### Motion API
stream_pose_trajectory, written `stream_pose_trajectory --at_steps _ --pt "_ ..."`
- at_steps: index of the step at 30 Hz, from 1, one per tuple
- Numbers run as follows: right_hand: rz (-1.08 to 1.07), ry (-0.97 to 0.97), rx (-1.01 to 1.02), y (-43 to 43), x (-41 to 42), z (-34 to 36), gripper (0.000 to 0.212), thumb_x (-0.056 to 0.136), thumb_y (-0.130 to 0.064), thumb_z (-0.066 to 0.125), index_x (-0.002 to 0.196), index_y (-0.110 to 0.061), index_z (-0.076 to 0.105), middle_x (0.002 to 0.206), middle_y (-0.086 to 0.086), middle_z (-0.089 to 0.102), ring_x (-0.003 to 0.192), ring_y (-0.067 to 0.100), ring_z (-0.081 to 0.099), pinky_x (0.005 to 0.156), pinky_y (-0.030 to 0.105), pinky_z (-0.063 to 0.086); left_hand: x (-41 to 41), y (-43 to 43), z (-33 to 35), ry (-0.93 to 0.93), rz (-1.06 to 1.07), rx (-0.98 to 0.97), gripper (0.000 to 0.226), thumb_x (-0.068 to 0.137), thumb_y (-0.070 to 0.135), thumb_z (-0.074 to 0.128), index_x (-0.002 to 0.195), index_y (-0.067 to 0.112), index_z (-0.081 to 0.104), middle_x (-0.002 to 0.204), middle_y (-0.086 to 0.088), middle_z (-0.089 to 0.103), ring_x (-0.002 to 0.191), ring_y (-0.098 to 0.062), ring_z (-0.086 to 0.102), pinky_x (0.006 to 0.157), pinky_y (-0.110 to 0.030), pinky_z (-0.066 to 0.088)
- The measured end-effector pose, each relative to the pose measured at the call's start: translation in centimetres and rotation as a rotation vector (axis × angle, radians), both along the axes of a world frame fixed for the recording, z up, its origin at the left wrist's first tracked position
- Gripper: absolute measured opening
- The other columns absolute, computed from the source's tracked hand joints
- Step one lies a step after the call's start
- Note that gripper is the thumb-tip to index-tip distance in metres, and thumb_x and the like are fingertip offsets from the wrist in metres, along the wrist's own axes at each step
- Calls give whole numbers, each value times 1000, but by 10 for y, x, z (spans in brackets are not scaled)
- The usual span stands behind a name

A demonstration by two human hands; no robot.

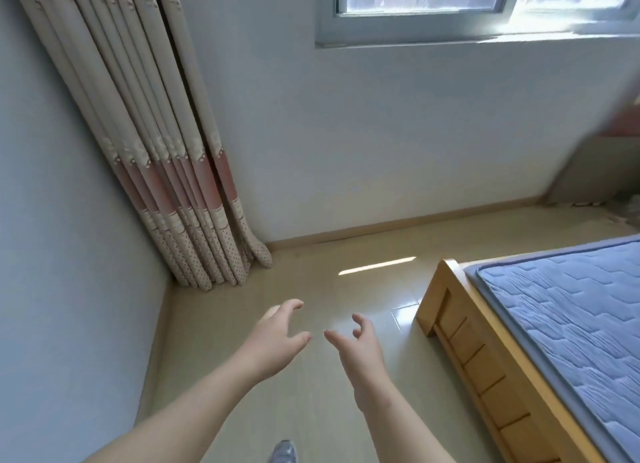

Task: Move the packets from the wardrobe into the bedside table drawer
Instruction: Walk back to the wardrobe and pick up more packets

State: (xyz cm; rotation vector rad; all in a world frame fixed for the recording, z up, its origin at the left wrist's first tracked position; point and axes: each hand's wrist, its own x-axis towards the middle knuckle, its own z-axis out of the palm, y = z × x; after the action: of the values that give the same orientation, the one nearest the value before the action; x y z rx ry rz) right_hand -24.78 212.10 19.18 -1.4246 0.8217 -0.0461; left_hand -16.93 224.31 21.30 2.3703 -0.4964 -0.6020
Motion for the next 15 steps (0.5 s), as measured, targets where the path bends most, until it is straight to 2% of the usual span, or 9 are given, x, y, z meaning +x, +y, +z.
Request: stream_pose_trajectory --at_steps 7,11,15 --pt "-175 -58 -16 -56 156 33 64 86 -24 63 142 -28 33 144 5 35 127 18 40 89 27 32 183 -79 30 -32 -128 -5 53 91 29 57 139 27 37 142 -2 40 125 -17 45 101 -25 35" --pt "-274 -43 25 -97 219 33 63 87 -26 63 142 -28 33 141 2 36 112 15 41 88 29 32 252 -130 32 21 -153 -71 51 92 28 57 138 28 37 140 -2 40 120 -17 48 91 -23 37" --pt "-335 -78 19 -156 296 35 64 86 -25 65 142 -26 33 139 4 38 116 17 43 89 28 33 333 -192 42 -78 -286 -32 52 93 29 55 140 28 34 142 3 38 124 -14 44 100 -26 38"
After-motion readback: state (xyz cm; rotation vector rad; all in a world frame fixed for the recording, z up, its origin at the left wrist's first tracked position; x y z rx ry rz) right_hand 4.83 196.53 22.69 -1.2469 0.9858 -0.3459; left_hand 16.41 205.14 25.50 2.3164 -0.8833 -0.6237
